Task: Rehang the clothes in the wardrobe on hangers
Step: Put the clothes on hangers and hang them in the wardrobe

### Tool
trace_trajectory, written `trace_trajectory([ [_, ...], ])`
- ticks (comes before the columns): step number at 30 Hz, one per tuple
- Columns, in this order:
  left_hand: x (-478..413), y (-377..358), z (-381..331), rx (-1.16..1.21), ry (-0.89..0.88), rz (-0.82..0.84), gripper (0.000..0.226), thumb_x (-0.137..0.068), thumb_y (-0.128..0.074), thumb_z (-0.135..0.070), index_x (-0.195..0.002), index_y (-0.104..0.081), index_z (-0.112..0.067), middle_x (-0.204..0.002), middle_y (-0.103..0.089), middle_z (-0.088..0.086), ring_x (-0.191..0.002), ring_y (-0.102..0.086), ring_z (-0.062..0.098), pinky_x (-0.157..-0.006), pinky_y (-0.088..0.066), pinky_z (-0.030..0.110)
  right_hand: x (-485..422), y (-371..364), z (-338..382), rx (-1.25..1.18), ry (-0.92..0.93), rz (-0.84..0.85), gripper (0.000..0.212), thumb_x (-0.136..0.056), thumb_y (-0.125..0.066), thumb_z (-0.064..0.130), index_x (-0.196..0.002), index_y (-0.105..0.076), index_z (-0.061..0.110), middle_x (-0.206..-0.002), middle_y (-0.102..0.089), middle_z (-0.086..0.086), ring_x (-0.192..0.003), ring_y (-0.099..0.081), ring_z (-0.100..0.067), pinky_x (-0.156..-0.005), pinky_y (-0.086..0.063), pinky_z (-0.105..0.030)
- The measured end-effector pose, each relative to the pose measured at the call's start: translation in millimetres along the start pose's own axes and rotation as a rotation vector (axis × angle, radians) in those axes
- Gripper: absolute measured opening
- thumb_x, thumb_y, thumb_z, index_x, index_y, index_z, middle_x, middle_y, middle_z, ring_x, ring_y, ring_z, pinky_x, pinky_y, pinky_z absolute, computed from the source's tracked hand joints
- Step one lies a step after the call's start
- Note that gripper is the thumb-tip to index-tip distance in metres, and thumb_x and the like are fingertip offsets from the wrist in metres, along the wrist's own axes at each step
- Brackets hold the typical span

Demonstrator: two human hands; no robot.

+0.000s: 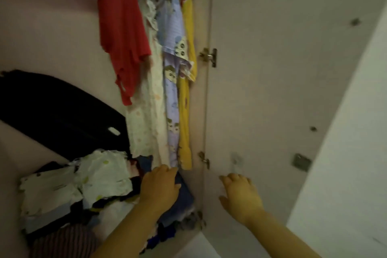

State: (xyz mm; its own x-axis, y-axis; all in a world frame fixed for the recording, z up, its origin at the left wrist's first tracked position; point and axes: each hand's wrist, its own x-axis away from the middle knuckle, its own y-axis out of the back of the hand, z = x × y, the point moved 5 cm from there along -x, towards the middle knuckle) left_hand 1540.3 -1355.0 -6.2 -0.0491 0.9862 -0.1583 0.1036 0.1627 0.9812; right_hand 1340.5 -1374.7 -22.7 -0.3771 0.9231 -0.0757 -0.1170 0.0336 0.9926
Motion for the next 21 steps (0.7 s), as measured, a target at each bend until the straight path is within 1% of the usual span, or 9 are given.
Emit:
trace_trajectory([
  [2,26,-20,-33,0.011,-0.1,0.071,0.047,-0.096,-0.04,-0.045,-0.138,-0.038,-0.027,-0.132,-0.045,-0.001,-0.118,-0.045,0.021,-0.092,-0.038,0.033,54,-8,-15,-0.014,-0.12,0.029,0.058,-0.092,-0.047,0.043,-0.145,-0.028,0.026,-0.139,-0.041,0.001,-0.129,-0.037,-0.023,-0.11,-0.025,-0.034],
  [5,79,-48,-88,0.023,-0.27,0.165,0.049,-0.095,-0.042,-0.045,-0.14,-0.036,-0.027,-0.134,-0.045,-0.001,-0.12,-0.043,0.023,-0.095,-0.038,0.036,147,-20,-37,-0.014,-0.301,0.052,0.059,-0.091,-0.049,0.045,-0.143,-0.03,0.027,-0.138,-0.043,0.001,-0.126,-0.04,-0.023,-0.108,-0.027,-0.036],
  [8,135,-68,-144,0.013,-0.405,0.279,0.05,-0.095,-0.043,-0.044,-0.14,-0.036,-0.026,-0.136,-0.044,0.001,-0.123,-0.042,0.024,-0.099,-0.036,0.037,247,-28,-61,-0.025,-0.485,0.087,0.059,-0.091,-0.05,0.046,-0.143,-0.031,0.027,-0.14,-0.041,0.0,-0.129,-0.037,-0.023,-0.11,-0.026,-0.037],
  [10,173,-73,-186,0.021,-0.521,0.325,0.048,-0.094,-0.044,-0.043,-0.139,-0.037,-0.026,-0.135,-0.044,0.001,-0.122,-0.043,0.023,-0.098,-0.034,0.036,315,-26,-76,-0.025,-0.627,0.106,0.06,-0.091,-0.049,0.046,-0.144,-0.03,0.026,-0.142,-0.039,0.001,-0.131,-0.035,-0.022,-0.11,-0.026,-0.036],
  [13,231,-71,-256,0.055,-0.717,0.348,0.048,-0.094,-0.043,-0.042,-0.138,-0.037,-0.024,-0.135,-0.044,0.0,-0.122,-0.042,0.022,-0.097,-0.033,0.035,418,-20,-92,-0.027,-0.843,0.099,0.059,-0.091,-0.05,0.047,-0.143,-0.031,0.026,-0.143,-0.038,0.0,-0.133,-0.033,-0.023,-0.11,-0.025,-0.036],
  [16,295,-63,-323,0.069,-0.903,0.36,0.046,-0.093,-0.045,-0.042,-0.135,-0.041,-0.022,-0.131,-0.045,0.001,-0.121,-0.042,0.023,-0.098,-0.033,0.035,527,-10,-97,-0.024,-1.043,0.075,0.058,-0.089,-0.051,0.047,-0.141,-0.034,0.027,-0.138,-0.041,0.001,-0.129,-0.036,-0.023,-0.107,-0.028,-0.035],
  [19,371,-51,-384,0.07,-1.078,0.349,0.05,-0.092,-0.047,-0.042,-0.137,-0.038,-0.024,-0.133,-0.044,0.0,-0.124,-0.041,0.022,-0.099,-0.033,0.035,642,1,-87,-0.027,-1.248,0.053,0.059,-0.09,-0.049,0.048,-0.143,-0.031,0.027,-0.139,-0.04,0.0,-0.128,-0.037,-0.023,-0.107,-0.029,-0.035],
  [21,429,-40,-422,0.081,-1.191,0.349,0.052,-0.091,-0.049,-0.043,-0.138,-0.037,-0.025,-0.134,-0.043,0.0,-0.124,-0.04,0.023,-0.1,-0.033,0.036,720,9,-72,-0.021,-1.377,0.022,0.058,-0.09,-0.05,0.048,-0.141,-0.033,0.027,-0.14,-0.041,0.001,-0.127,-0.039,-0.022,-0.106,-0.03,-0.034],
])
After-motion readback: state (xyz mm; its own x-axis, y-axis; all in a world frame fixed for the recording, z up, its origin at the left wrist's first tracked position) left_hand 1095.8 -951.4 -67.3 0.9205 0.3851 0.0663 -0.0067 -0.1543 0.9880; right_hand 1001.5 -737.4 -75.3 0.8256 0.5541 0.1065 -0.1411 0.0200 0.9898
